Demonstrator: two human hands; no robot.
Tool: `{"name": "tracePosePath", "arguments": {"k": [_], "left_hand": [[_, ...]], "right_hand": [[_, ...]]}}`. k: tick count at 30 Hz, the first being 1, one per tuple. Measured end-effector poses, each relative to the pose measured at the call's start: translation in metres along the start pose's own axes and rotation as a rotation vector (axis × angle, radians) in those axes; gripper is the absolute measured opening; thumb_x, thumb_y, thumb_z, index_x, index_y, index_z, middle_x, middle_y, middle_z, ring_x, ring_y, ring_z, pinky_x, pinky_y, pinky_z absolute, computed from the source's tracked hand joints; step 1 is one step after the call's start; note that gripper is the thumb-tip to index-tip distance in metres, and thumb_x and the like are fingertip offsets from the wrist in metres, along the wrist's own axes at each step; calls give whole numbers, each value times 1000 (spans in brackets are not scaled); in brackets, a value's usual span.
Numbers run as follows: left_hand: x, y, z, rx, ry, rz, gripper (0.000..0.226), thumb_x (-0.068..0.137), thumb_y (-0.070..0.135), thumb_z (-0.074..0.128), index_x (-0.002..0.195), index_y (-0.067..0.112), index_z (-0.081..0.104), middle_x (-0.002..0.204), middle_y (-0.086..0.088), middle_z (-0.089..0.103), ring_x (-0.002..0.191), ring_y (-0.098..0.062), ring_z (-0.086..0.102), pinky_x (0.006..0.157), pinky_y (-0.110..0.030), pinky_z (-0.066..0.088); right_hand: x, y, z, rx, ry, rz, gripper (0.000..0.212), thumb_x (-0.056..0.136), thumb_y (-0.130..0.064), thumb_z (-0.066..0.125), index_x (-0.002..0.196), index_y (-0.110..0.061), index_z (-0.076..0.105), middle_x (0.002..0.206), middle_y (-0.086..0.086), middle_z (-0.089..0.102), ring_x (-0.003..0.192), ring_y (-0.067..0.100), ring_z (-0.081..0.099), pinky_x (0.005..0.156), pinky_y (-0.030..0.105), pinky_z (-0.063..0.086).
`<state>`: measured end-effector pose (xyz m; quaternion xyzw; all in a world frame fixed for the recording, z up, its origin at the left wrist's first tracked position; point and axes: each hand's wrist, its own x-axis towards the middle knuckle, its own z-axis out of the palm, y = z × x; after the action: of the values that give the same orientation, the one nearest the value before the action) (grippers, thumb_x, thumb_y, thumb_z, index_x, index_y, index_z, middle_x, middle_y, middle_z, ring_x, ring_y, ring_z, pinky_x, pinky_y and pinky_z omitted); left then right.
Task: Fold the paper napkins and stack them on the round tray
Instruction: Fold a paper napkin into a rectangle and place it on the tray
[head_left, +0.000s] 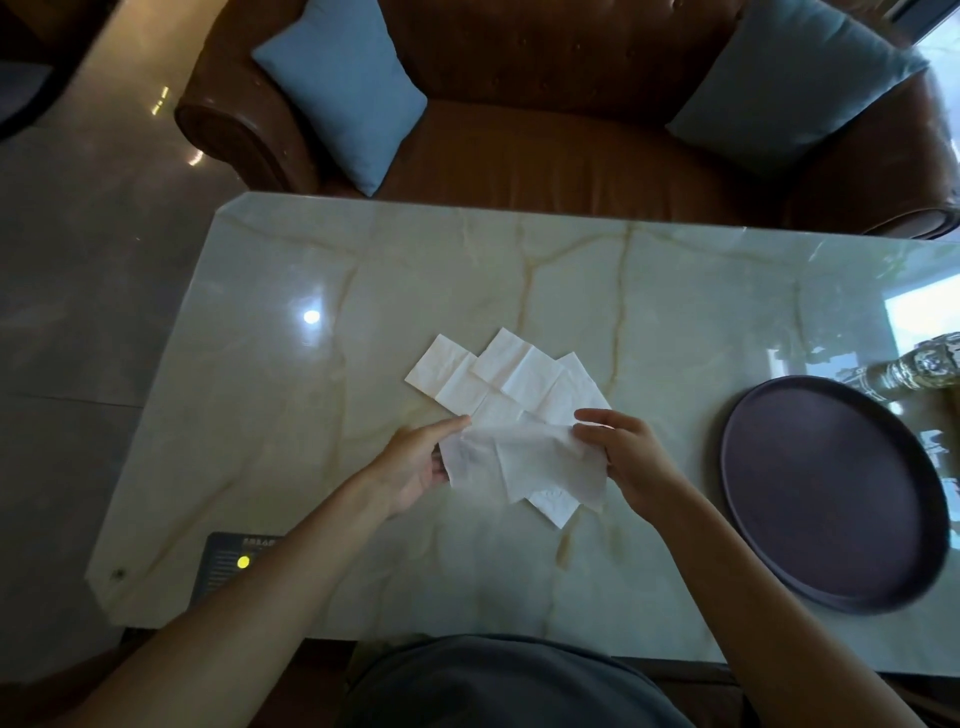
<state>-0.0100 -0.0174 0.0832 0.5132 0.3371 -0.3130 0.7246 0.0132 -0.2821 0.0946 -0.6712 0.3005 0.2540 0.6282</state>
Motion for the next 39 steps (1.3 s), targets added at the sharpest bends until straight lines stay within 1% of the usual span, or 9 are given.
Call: {"name": "tracePosePath", "arguments": {"k": [6,9,12,15,22,26,31,35,39], "left_hand": [[8,-33,4,-70,-17,-257,36,96,11,67,130,0,65,111,-12,73,90,-23,70,85,-39,58],[12,-43,6,-61,37,-261,31,96,5,65,126,-1,66,113,-16,71,85,-24,69,85,-41,57],[10,-43,7,80,40,-178,19,96,4,64,115,4,70,95,-10,75,73,-19,71,65,-32,60],[4,-27,10,191,31,-9,20,95,2,66,112,9,73,101,-10,76,85,-23,72,70,-32,59],[-24,43,16,223,-38,584,23,92,3,70,104,20,81,104,-3,81,90,-17,76,72,-32,61],[-27,55,19,403,44,676,36,85,-10,72,88,26,78,89,15,74,87,-6,69,78,-30,53],[-34,66,19,499,-19,798,31,81,-19,67,77,9,80,107,-9,63,95,-5,63,82,-23,52],[-35,70,19,392,20,766,31,86,-14,64,98,11,79,114,-16,69,101,-18,68,87,-37,55],[-31,73,18,259,26,648,42,96,-1,57,127,27,66,108,-11,75,88,-20,70,74,-31,58]], "right_hand": [[4,24,0,47,110,254,31,84,8,70,112,-2,64,97,16,64,84,30,59,78,42,47],[4,35,-4,65,66,451,29,86,7,69,113,-1,60,94,13,64,81,27,61,73,44,50],[6,38,-7,47,-37,547,30,88,3,69,117,1,60,102,16,62,88,29,60,80,49,52],[10,22,-7,145,-25,432,42,86,6,70,127,3,63,106,16,62,90,27,60,88,47,50],[0,-36,-19,237,-75,-291,62,86,8,70,136,-23,54,81,-5,70,82,9,68,84,25,55],[-1,-46,-12,203,-167,-194,38,85,10,65,113,-15,72,94,2,77,85,12,72,78,29,51],[1,-53,-8,226,-206,-154,32,87,13,56,80,-16,68,82,0,73,80,15,67,80,29,50],[-5,-62,-9,233,-211,-212,49,85,16,39,62,-17,67,93,7,76,71,19,70,60,26,54],[-8,-68,-13,117,-168,-264,51,89,9,35,60,-21,64,81,4,69,62,17,60,49,22,44]]}}
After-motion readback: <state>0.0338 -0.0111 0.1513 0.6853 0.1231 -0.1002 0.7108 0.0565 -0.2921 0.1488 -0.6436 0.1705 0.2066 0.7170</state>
